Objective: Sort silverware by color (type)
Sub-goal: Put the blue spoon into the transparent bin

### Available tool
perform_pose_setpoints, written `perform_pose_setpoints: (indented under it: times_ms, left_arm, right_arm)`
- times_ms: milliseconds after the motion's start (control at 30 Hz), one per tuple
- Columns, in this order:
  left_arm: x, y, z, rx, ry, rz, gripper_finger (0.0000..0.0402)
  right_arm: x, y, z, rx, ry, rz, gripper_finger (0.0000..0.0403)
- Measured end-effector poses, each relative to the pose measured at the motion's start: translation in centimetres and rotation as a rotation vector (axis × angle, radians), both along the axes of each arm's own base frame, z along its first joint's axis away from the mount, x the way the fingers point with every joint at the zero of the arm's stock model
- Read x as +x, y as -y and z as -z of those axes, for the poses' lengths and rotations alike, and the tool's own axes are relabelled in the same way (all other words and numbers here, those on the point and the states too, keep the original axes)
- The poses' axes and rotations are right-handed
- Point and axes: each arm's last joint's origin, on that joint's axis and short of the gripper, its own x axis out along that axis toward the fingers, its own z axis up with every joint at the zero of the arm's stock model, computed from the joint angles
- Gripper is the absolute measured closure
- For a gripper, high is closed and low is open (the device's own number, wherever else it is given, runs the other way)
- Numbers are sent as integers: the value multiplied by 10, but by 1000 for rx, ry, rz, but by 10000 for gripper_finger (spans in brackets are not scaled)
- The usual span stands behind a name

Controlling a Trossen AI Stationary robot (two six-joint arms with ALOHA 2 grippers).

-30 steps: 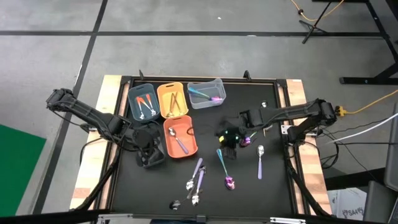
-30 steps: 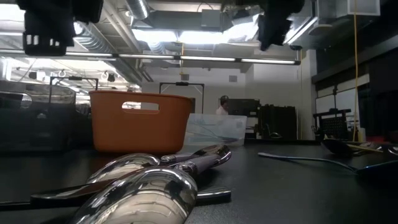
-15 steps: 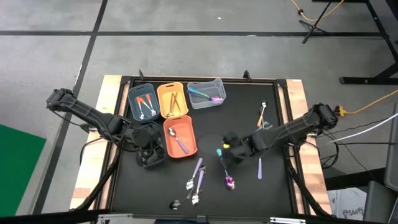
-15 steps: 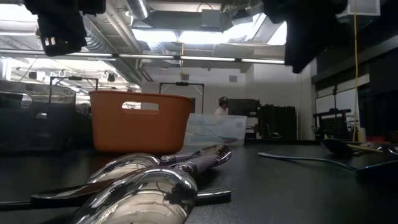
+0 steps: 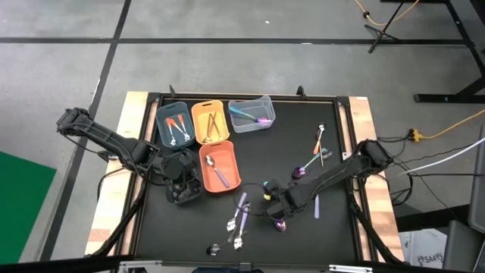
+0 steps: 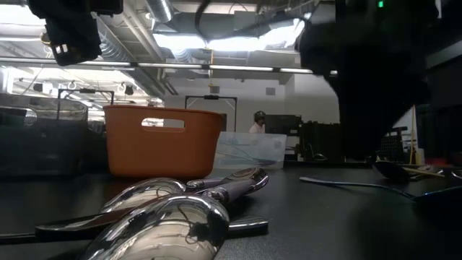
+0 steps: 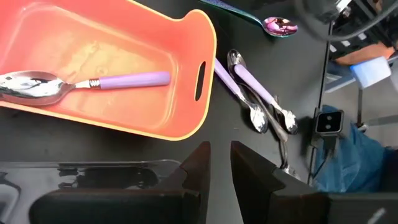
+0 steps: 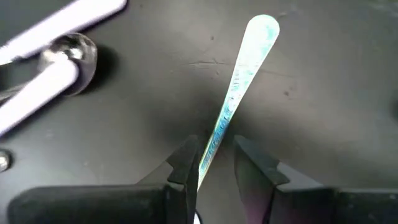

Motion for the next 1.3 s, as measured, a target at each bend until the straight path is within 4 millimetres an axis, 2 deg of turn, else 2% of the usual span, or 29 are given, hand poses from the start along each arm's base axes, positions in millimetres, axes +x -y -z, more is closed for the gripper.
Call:
perform_pose_setpoints:
  times_ms: [200, 667, 900, 1067, 1167, 1300]
  left_arm:
    - [0, 0, 0, 8, 2, 8, 346]
    - [0, 0, 0, 10, -2, 10, 346]
    - [0, 0, 0, 10, -2, 10, 346]
    - [0, 0, 0, 10, -1, 10, 346]
    - [0, 0, 0, 10, -1, 9, 346]
    - [0, 0, 0, 9, -1, 9, 346]
  right_arm:
    - [3, -3, 17, -4, -38, 0, 315]
    - [8, -5, 25, 2, -27, -1, 315]
    - [4, -4, 37, 34, 9, -4, 315]
    - [4, -4, 39, 39, 11, -5, 316]
    - [4, -4, 39, 38, 11, -4, 326]
    - [4, -4, 39, 31, 17, -10, 360]
